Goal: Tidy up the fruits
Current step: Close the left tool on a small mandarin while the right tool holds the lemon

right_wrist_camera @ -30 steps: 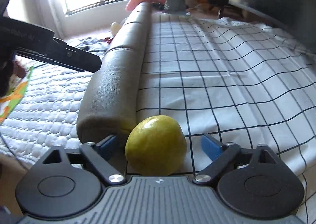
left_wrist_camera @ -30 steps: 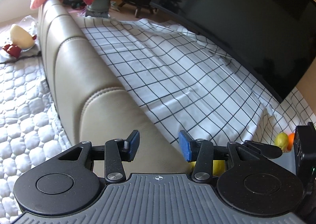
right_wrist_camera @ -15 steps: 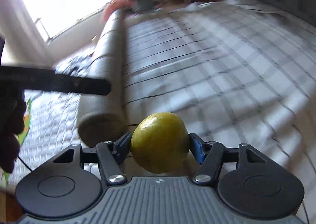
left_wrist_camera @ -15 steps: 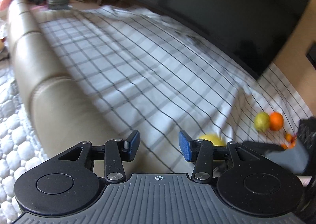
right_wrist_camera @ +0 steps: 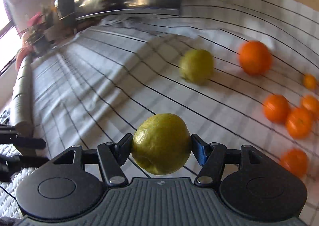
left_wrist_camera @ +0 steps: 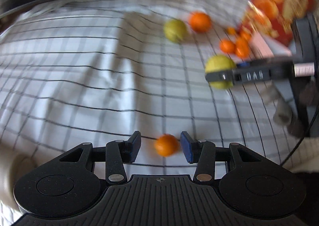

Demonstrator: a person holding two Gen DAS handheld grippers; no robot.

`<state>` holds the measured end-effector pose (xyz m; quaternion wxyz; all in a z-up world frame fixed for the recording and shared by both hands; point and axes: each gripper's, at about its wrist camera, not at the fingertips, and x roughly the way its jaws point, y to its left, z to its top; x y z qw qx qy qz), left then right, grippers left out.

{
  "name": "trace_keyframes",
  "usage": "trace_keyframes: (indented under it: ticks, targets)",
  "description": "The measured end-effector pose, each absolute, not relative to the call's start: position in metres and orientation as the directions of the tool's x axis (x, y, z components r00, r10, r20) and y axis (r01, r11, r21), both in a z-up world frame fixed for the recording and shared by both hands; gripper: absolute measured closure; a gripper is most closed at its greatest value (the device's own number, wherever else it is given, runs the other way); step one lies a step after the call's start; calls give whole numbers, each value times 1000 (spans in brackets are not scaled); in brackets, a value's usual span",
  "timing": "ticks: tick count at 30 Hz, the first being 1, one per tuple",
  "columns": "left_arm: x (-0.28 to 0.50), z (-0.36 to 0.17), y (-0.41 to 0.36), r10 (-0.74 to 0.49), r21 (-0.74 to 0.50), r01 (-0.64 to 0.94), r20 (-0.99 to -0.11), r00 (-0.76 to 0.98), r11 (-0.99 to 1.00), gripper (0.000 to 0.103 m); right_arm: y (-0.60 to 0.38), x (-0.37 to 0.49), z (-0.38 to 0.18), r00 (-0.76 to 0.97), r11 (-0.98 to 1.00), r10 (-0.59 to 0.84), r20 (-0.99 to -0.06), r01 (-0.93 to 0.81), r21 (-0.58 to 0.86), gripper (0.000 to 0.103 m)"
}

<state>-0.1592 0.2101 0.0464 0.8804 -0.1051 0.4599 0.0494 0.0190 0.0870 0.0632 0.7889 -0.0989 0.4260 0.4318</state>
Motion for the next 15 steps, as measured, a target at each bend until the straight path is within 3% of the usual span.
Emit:
trace_keyframes:
  ticks: [3,7,15]
  targets:
    - [-150,35,198,-10,-98,-138,-848,530,986,55,71,13,61,287,635,588,-756,-742,213,40]
    - [-138,26,194,3,-56,-101,-865,502,993,69,59,5,58,308,660,581,-753,-719,216,40]
    - [-90,29,198,-85,-173,-107,-826,557,979,69,27,2,52,370,744,537,-758,-632,219,40]
